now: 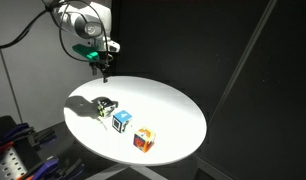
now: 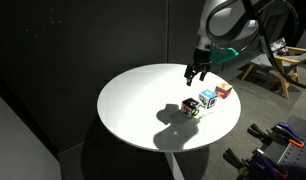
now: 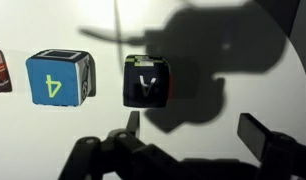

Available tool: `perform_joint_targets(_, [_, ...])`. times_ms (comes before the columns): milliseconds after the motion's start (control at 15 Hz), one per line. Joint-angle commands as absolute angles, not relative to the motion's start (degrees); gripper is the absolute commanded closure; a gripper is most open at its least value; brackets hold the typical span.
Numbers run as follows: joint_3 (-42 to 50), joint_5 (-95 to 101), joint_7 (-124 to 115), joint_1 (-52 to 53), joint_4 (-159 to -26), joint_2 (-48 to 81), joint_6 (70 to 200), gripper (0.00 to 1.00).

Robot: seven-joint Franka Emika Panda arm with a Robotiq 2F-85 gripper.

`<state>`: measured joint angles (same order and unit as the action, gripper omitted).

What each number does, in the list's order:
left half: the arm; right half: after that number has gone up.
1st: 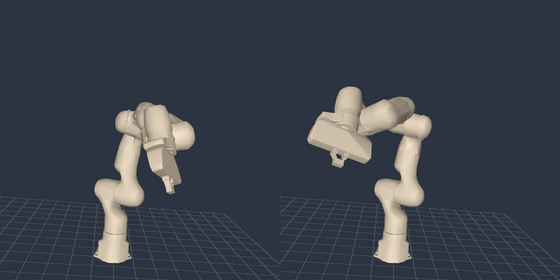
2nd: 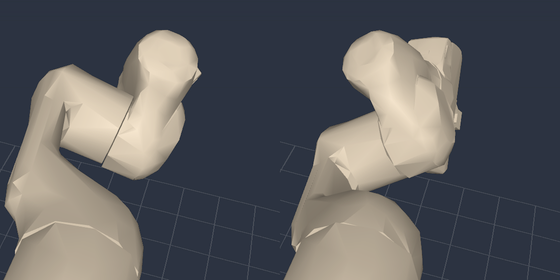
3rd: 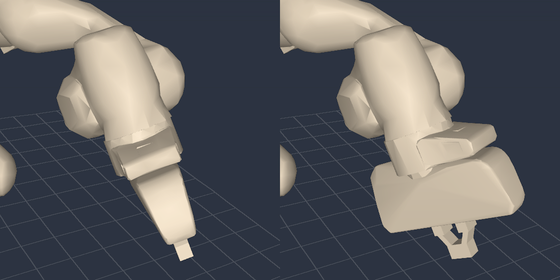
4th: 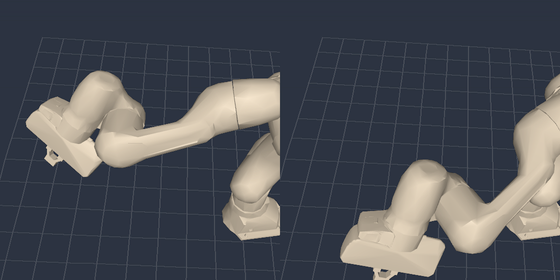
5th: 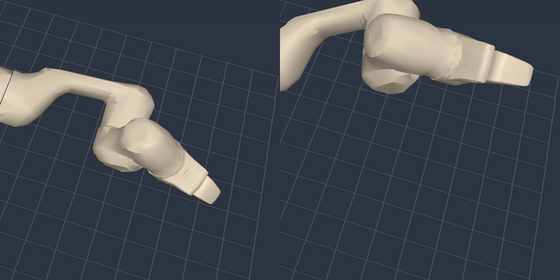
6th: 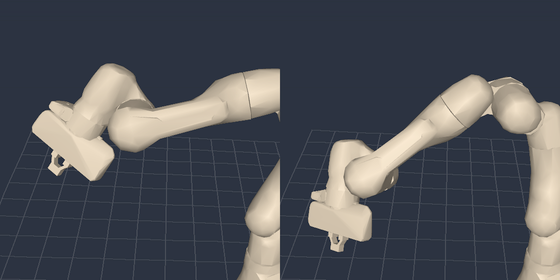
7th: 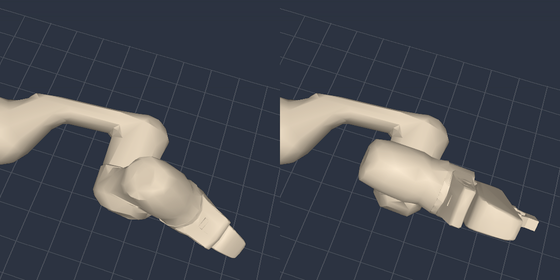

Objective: Turn the plushy cube on the left in an anticlockwise direction

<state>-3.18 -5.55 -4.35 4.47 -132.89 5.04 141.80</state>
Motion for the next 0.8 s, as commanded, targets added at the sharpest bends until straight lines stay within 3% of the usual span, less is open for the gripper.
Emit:
perform_joint_targets(0, [-3.4, -5.5, -4.4, 4.2, -132.8, 5.0, 141.6, 0.0])
perform_joint_targets(733, [-3.3, -5.2, -5.4, 4.2, -130.9, 5.9, 141.5, 0.0])
